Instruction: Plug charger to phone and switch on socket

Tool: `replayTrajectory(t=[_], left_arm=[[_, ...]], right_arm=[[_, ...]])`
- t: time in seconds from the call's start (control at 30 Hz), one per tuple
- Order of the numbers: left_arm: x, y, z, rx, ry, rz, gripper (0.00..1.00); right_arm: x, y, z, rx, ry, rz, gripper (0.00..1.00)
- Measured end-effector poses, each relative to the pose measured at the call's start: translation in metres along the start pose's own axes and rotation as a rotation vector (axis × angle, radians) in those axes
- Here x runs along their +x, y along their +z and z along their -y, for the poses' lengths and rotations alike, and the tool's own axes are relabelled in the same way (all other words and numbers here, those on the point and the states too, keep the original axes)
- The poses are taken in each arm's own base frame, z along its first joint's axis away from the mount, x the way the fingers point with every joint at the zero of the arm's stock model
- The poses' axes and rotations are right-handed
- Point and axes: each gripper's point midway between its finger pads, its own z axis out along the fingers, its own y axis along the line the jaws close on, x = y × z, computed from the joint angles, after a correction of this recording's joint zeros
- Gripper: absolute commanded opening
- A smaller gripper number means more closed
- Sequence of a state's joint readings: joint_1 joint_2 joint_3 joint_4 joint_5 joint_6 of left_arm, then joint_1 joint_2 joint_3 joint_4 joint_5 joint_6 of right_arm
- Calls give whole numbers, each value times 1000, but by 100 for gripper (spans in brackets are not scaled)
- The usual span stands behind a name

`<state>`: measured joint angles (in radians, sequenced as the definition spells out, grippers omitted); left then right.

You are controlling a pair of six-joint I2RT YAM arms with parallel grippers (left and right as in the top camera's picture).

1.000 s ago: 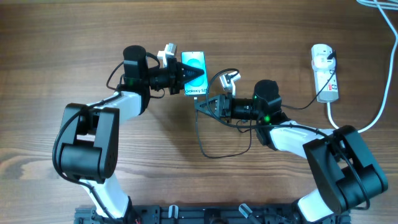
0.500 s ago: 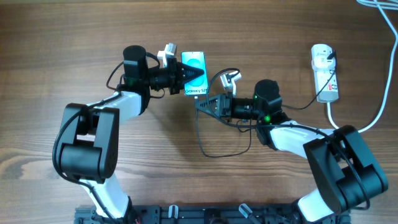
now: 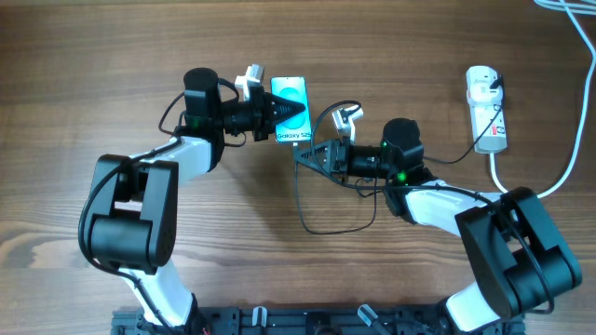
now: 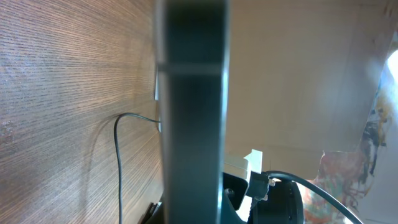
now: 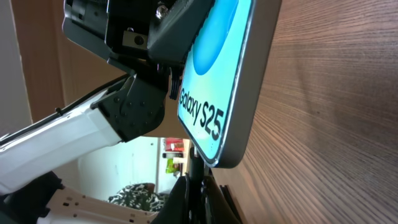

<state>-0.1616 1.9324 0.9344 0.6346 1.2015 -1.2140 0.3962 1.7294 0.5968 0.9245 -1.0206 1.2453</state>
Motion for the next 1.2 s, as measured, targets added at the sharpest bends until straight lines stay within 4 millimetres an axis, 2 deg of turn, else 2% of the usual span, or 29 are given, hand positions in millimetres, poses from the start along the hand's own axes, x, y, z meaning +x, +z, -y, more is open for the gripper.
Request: replayTrajectory(t=[0.23,1.2], left_arm=[[-1,0,7,19,48,1,4],[3,0,8,26,48,-21,4]], right_arm=[[0,0,0,0,4,1,4],[0,0,-5,-17,-15,-6,4]])
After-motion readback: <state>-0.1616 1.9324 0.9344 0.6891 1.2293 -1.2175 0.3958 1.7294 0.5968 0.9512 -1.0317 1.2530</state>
